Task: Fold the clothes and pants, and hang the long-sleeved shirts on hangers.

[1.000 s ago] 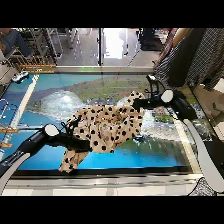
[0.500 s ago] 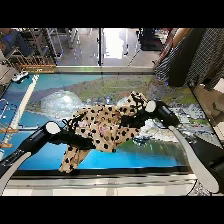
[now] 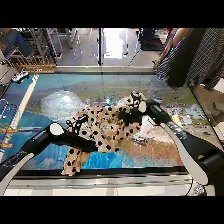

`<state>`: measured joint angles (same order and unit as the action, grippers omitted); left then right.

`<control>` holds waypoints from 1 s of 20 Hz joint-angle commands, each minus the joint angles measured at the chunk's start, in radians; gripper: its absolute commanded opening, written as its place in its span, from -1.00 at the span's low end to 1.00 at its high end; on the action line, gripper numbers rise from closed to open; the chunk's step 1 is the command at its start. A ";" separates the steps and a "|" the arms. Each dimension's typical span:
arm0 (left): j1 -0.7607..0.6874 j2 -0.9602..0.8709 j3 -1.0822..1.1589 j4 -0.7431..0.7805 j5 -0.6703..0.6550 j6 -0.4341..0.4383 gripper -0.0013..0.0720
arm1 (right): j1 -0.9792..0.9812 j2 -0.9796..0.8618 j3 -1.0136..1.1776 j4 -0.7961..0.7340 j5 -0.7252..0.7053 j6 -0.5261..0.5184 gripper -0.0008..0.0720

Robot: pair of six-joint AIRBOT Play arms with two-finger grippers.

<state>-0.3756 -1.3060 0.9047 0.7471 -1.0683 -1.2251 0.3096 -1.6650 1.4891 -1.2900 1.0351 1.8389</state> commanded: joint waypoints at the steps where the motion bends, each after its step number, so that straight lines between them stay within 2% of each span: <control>1: -0.002 0.000 0.007 0.000 0.003 0.003 -0.94 | 0.002 0.056 0.161 -0.126 0.125 -0.035 -0.88; 5: -0.003 0.019 0.032 0.000 0.004 0.002 -0.94 | 0.002 0.137 0.231 -0.154 0.194 -0.054 -0.94; 9: -0.002 0.116 0.035 -0.005 0.003 0.000 -0.94 | 0.003 0.269 0.241 -0.077 0.206 -0.191 -0.94; 10: -0.002 0.153 0.035 -0.008 0.001 0.001 -0.78 | 0.003 0.307 0.241 -0.067 0.207 -0.197 -0.94; 11: 0.000 0.196 0.035 -0.003 -0.019 0.014 0.23 | 0.003 0.336 0.241 -0.054 0.209 -0.198 -0.94; 12: 0.011 0.237 0.035 0.011 -0.041 0.013 1.00 | 0.003 0.359 0.241 -0.028 0.218 -0.209 -0.94; 14: 0.093 0.338 0.037 0.091 -0.115 0.003 0.97 | 0.003 0.372 0.241 0.024 0.253 -0.240 -0.94; 16: 0.260 0.463 0.040 0.303 -0.170 -0.093 0.96 | 0.003 0.367 0.230 0.077 0.277 -0.276 -0.94; 18: 0.494 0.576 0.040 0.705 -0.166 -0.216 0.96 | 0.003 0.367 0.199 0.113 0.275 -0.319 -0.94; 19: 0.640 0.605 0.040 0.914 -0.136 -0.247 0.96 | 0.004 0.367 0.183 0.119 0.273 -0.334 -0.94; 20: 0.792 0.603 0.047 1.032 -0.097 -0.250 0.96 | 0.010 0.367 0.172 0.113 0.272 -0.342 -0.94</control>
<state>0.1005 -0.7921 0.9447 1.3041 -1.1988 -1.3743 0.3138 -1.3037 1.6909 -1.2186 1.2972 1.5517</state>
